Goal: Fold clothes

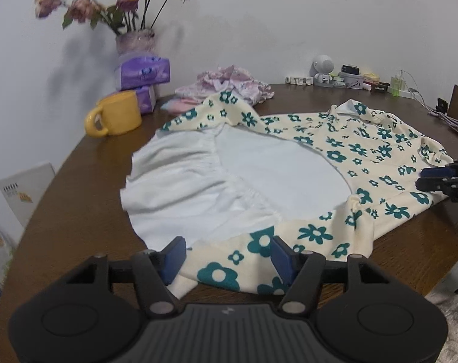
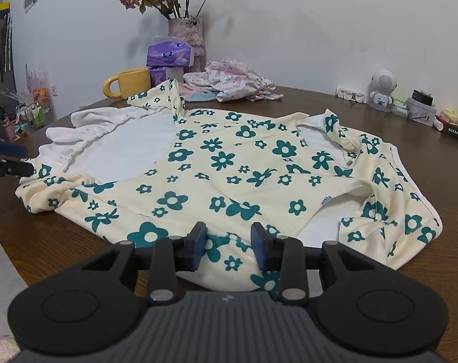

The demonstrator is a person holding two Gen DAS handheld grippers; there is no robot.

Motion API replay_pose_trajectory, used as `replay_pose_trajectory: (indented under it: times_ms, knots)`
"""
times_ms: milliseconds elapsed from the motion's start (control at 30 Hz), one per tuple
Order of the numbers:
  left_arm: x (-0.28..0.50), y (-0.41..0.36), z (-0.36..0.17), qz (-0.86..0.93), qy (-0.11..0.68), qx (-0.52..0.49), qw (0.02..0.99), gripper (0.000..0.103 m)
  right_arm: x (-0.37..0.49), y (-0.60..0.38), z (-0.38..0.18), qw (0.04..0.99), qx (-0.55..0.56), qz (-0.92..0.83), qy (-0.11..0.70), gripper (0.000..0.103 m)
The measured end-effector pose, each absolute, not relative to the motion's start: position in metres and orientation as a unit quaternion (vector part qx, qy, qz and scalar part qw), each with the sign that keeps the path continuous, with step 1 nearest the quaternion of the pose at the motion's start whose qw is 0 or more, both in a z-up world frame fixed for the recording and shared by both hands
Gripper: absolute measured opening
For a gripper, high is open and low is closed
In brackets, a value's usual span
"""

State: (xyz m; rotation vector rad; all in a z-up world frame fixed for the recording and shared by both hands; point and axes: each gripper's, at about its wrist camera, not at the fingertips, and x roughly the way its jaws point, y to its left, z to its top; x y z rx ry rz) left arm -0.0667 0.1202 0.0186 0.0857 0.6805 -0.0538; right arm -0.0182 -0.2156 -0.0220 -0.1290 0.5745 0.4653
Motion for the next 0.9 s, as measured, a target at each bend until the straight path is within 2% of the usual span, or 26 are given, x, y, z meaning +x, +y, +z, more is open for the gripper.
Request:
replay_pose_trajectory:
  times_ms: [33,67,100,667,833,900]
  knots:
    - [-0.066,0.122,0.016,-0.023,0.336,0.037,0.941,0.037,-0.019,-0.216,-0.023,0.932,-0.061,0.226,0.277,0.033]
    - [-0.067,0.123,0.015,-0.022,0.332,0.033,0.943,0.017,-0.020,-0.216,-0.024,0.934,-0.059,0.224,0.273,0.033]
    - [-0.069,0.124,0.016,-0.023,0.327,0.027,0.945,0.004,-0.021,-0.216,-0.024,0.934,-0.058,0.223,0.271,0.033]
    - [-0.109,0.118,0.048,0.029,0.210,0.025,0.977,0.000,-0.028,-0.214,-0.029,0.944,-0.058,0.209,0.250,0.033]
    - [-0.084,0.121,0.046,0.034,0.225,0.010,0.974,0.000,-0.029,-0.214,-0.030,0.944,-0.056,0.208,0.248,0.033]
    - [-0.076,0.129,0.040,0.011,0.250,-0.037,0.968,0.006,-0.029,-0.213,-0.031,0.945,-0.056,0.207,0.246,0.033]
